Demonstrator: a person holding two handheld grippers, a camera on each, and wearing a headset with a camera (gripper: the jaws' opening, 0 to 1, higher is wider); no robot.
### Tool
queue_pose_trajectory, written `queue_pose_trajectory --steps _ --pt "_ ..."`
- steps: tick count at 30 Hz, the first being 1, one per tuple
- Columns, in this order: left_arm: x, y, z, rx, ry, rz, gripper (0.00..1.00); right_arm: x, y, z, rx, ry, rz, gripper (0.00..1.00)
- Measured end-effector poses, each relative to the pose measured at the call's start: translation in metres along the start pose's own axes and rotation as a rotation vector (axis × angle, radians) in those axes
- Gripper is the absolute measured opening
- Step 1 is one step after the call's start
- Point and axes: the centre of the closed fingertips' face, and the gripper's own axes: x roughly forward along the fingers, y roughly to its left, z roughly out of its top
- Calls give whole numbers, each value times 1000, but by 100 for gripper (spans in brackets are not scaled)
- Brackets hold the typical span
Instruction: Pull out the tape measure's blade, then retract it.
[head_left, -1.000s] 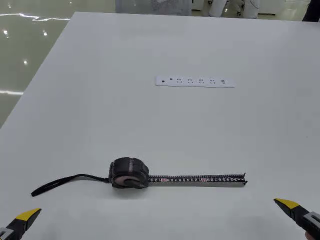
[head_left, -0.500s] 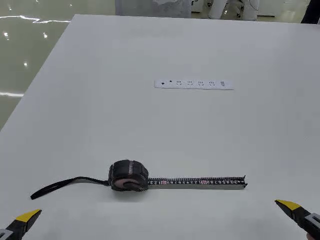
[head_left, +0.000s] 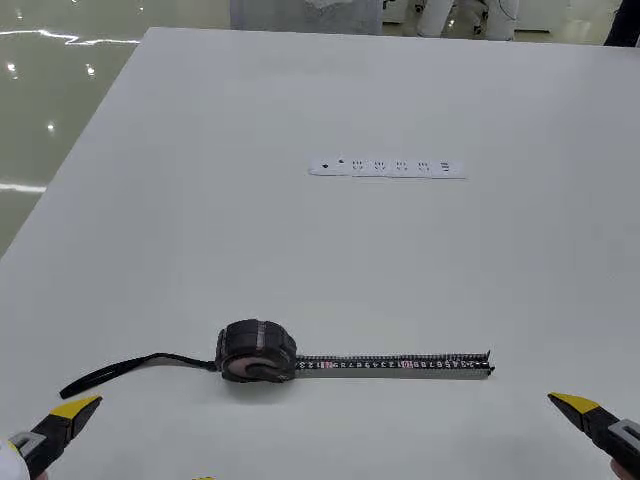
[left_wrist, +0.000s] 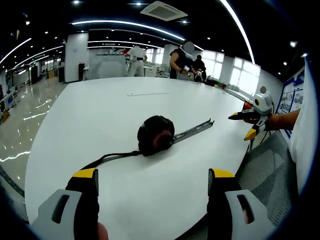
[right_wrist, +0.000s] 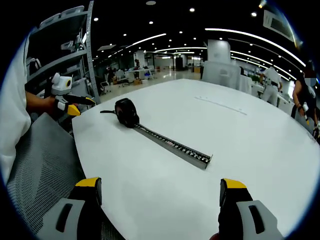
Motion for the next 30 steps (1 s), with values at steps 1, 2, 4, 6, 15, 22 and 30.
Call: queue_pose_trajectory --steps 1,2,4,6,15,22,30 --pt "2 -1 1 4 2 -4 88 0 -1 0 -1 0 0 99" --pt "3 -2 3 6 0 -5 88 0 -2 1 1 -2 -1 99" --pt "6 -3 5 5 -1 -6 88 0 -3 2 3 -5 -2 99" --pt "9 -3 7 8 0 -7 88 1 -3 3 -1 0 0 99" --pt "28 -10 19 -4 -5 -27 87 6 -14 9 -20 4 7 99" --pt "44 -18 28 -8 -2 -48 87 9 -20 11 -30 7 10 99" --pt "66 -23 34 -13 3 -63 85 10 -29 13 -27 5 1 99"
